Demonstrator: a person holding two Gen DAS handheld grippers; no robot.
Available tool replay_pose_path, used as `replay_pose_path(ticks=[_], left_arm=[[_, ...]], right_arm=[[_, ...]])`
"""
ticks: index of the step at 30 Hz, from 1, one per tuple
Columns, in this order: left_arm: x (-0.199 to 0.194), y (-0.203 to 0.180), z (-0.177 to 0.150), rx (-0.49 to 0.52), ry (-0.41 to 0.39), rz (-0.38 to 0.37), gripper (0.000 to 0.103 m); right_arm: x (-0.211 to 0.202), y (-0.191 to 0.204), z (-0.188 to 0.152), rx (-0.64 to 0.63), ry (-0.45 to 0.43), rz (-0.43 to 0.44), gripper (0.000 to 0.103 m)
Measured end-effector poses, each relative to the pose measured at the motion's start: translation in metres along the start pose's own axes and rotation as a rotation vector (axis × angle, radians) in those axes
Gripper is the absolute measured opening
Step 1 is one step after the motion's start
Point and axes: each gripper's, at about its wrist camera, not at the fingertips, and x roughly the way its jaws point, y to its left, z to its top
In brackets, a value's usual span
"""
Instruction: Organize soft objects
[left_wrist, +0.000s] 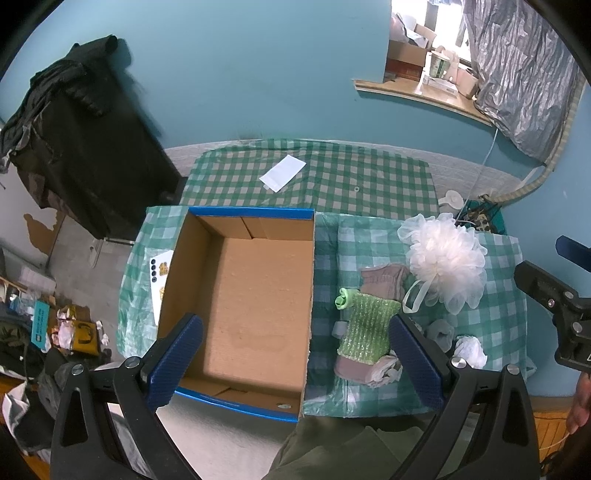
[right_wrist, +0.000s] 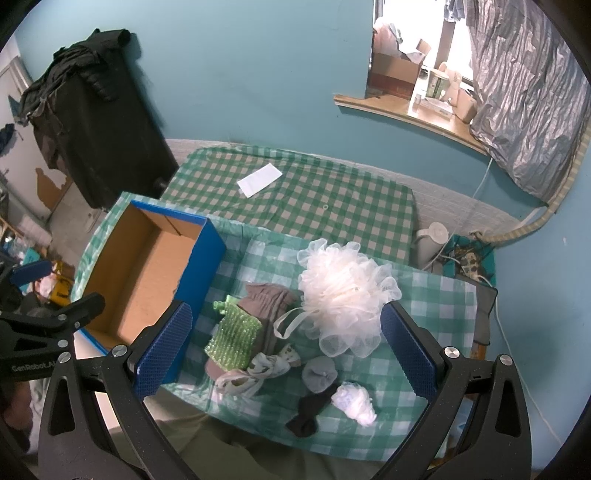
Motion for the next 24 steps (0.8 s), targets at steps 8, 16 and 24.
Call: replay_pose_path(ticks=[8, 16, 24], left_arm=[[0.0003, 0.0005, 0.0004, 0.001, 0.002, 0.004, 0.102], [0.0015, -0.0002, 0.0038, 0.008, 0.004, 0.007, 0.102], [0.0071, -0.0081, 0.008, 0.026, 0.009, 0.004, 0.102]], right_arm=[[0.0008, 0.0, 0.0009, -0.001, -0.002, -0.001, 0.102], [0.0014, -0.0005, 0.002, 0.0, 0.001, -0.001, 0.102], [0.0021, -0.002, 0.0021, 0.001, 0.001, 0.001, 0.102]])
